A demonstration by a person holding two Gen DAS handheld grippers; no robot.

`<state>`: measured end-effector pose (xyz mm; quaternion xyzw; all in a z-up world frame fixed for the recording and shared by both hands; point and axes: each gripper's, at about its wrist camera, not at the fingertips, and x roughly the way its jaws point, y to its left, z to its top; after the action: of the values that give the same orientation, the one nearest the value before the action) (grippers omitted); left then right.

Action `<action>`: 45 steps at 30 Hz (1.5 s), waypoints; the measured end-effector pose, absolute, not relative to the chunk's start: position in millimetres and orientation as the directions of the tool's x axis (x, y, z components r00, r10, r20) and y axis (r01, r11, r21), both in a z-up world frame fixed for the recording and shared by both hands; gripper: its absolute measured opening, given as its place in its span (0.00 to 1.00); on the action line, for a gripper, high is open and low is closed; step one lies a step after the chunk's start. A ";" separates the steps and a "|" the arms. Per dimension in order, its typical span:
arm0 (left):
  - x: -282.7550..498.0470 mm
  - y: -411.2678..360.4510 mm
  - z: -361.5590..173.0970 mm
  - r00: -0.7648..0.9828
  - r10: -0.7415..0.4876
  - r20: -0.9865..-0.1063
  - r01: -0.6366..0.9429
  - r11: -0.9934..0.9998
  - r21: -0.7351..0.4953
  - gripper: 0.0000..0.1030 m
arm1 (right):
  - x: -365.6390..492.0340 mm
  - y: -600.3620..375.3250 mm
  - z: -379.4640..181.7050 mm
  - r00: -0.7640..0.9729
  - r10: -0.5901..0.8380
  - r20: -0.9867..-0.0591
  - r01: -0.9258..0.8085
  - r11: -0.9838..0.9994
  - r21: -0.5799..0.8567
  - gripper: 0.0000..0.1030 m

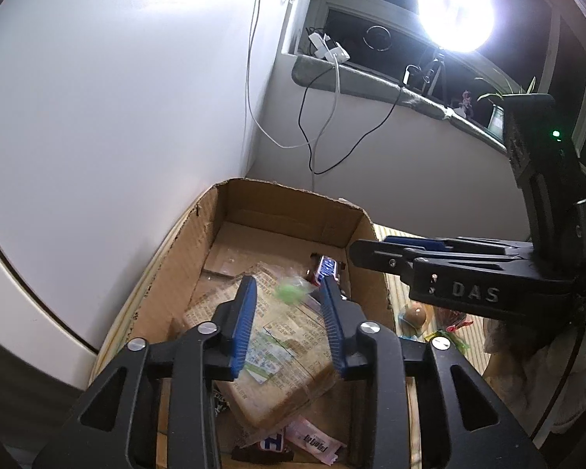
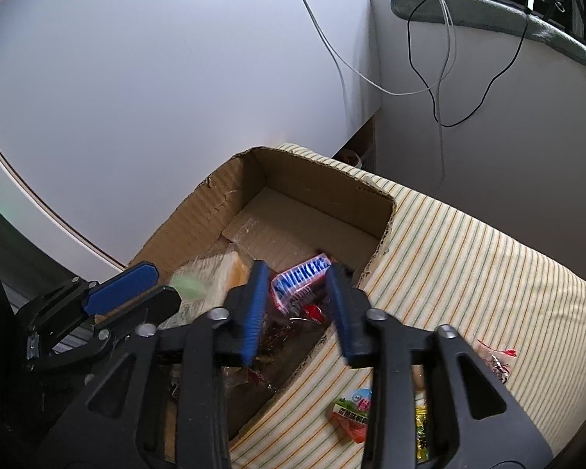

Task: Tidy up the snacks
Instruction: 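Carry the Snickers bar into the box and open the right tool, then grasp the red-trimmed candy bag with right tool while left tool grasps the egg snack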

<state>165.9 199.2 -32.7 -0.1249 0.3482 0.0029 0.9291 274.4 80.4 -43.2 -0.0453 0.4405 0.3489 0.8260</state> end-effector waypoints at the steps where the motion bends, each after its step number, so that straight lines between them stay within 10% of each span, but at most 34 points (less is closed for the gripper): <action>1: 165.8 199.6 -32.7 0.758 -0.080 -0.647 -0.095 0.969 -0.230 0.37 | 273.2 79.6 -41.7 0.376 0.537 -0.755 -0.616 0.754 0.229 0.53; 45: 154.7 48.4 -64.2 0.641 -0.299 -0.707 0.148 0.952 -0.268 0.38 | 281.6 -85.7 -86.7 0.366 0.469 -0.804 -0.459 0.842 0.283 0.53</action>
<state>154.7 48.4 -64.2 -0.0933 0.4049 -0.1239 0.9011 281.6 -85.7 -86.7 0.0053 0.4882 0.2809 0.8263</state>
